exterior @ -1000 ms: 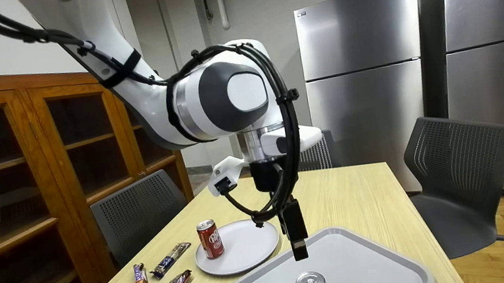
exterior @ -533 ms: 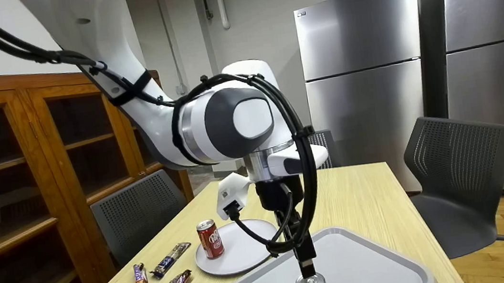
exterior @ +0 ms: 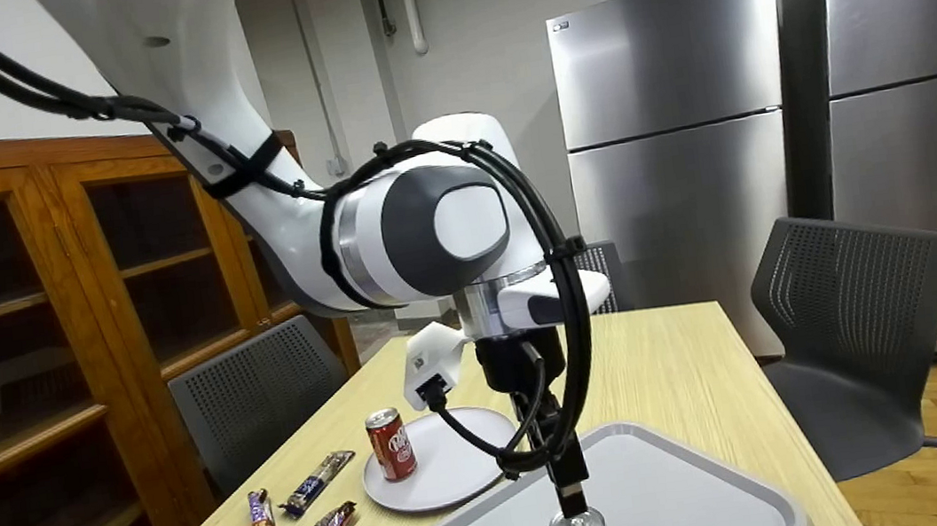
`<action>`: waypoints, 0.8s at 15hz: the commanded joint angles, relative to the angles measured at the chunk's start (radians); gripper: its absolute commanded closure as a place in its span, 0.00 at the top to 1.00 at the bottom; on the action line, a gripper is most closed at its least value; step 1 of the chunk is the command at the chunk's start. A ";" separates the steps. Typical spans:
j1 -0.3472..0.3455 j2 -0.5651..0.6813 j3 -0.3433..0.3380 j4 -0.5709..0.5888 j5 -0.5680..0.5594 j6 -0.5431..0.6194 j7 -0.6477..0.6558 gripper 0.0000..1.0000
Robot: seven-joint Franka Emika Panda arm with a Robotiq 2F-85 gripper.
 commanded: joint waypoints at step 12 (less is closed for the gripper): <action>0.021 0.099 -0.018 -0.005 0.060 0.111 -0.128 1.00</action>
